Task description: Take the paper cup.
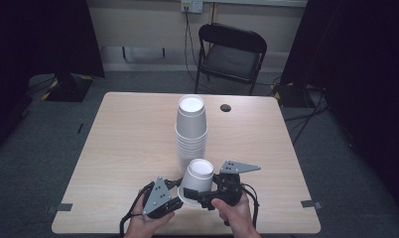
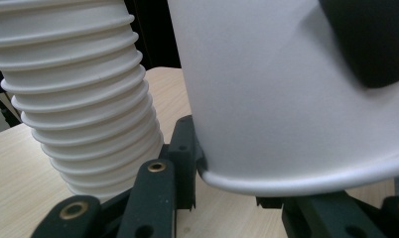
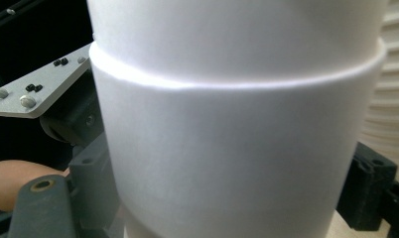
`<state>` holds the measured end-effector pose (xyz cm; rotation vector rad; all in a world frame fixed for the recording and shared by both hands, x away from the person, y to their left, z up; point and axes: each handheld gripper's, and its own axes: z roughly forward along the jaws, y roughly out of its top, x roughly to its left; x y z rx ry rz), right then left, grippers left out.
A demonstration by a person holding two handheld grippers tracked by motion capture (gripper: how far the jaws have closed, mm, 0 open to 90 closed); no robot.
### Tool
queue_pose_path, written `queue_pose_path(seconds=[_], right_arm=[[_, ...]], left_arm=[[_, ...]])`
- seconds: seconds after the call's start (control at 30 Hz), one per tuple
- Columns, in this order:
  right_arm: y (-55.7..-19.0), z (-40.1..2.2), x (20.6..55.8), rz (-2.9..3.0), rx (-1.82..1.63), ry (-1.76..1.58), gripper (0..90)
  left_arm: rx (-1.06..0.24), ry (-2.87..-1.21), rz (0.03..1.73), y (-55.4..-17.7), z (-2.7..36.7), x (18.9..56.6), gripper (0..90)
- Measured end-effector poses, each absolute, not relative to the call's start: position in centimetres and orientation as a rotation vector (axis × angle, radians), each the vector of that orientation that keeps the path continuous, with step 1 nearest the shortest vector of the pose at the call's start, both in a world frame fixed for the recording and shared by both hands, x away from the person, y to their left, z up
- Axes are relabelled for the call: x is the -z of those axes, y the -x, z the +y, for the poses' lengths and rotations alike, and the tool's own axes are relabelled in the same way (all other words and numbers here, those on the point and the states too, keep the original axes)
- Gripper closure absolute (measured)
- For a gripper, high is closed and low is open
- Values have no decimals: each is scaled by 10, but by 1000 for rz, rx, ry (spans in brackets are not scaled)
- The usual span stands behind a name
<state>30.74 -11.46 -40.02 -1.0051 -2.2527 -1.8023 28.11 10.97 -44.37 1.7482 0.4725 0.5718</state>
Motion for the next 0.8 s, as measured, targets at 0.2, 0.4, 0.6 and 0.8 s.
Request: queue_pose_path(seconds=[0.2,0.4,0.6,0.8], right_arm=[[-308,-115,403,-2231,1789,1016,158],[-309,-114,403,-2233,1783,1002,136],[-309,-116,402,-2245,1815,968,129],[-308,-120,398,-2250,1863,960,128]], left_arm=[[-592,-1758,459,-282,112,445,762],[-591,-1760,444,-283,114,446,821],[-562,-1751,438,-284,115,445,834],[-533,-1770,424,-283,112,447,836]])
